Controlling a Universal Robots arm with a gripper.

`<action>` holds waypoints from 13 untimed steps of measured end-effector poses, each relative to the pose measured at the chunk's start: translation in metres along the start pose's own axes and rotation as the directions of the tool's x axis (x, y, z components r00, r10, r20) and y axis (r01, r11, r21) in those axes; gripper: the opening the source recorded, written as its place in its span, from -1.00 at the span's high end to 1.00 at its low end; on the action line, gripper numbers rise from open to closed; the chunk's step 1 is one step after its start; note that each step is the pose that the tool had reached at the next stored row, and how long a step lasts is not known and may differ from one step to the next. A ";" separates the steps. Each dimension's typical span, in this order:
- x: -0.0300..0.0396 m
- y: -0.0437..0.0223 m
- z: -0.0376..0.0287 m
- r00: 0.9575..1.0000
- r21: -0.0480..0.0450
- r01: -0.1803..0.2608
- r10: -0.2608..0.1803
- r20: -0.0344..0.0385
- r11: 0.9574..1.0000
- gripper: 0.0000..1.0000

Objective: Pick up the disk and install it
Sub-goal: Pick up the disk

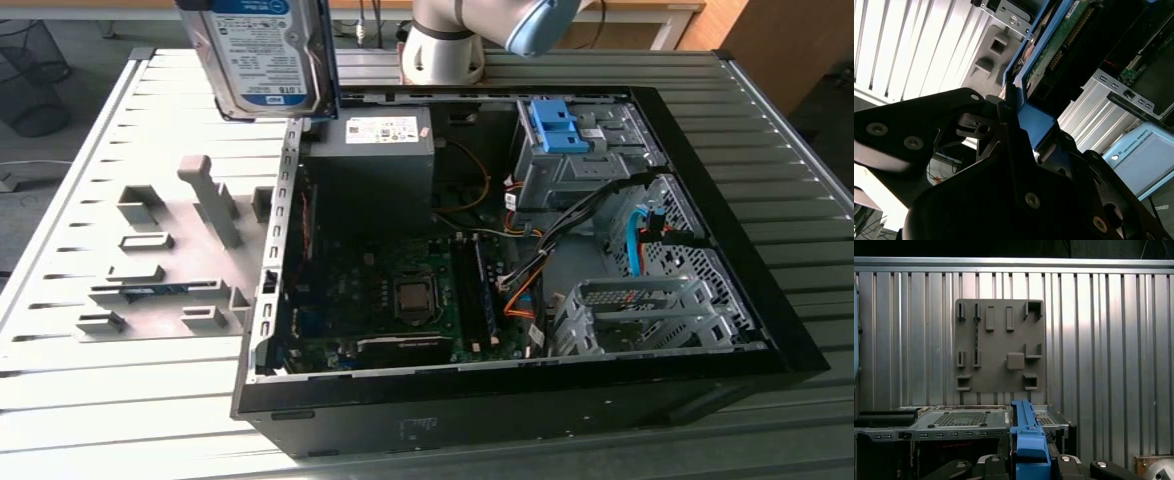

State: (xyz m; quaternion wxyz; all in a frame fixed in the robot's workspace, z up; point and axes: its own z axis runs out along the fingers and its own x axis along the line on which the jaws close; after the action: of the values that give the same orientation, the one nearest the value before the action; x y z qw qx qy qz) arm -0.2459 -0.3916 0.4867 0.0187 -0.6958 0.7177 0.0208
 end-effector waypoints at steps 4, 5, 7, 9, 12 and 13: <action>-0.0001 -0.0020 0.0000 1.000 0.000 0.000 0.000 0.000 1.000 0.27; -0.0001 -0.0025 0.0000 1.000 0.000 0.000 0.000 0.000 1.000 0.27; -0.0001 -0.0035 0.0000 1.000 0.000 0.000 0.000 0.000 1.000 0.27; -0.0001 -0.0042 0.0000 1.000 0.000 0.000 0.000 0.000 1.000 0.27; -0.0002 -0.0054 0.0000 1.000 0.000 0.000 0.000 0.000 1.000 0.27; -0.0002 -0.0059 0.0000 1.000 0.000 0.000 0.000 0.000 1.000 0.27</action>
State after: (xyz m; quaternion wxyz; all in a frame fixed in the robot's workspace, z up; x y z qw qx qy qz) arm -0.2400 -0.3916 0.4867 0.0187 -0.6958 0.7177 0.0208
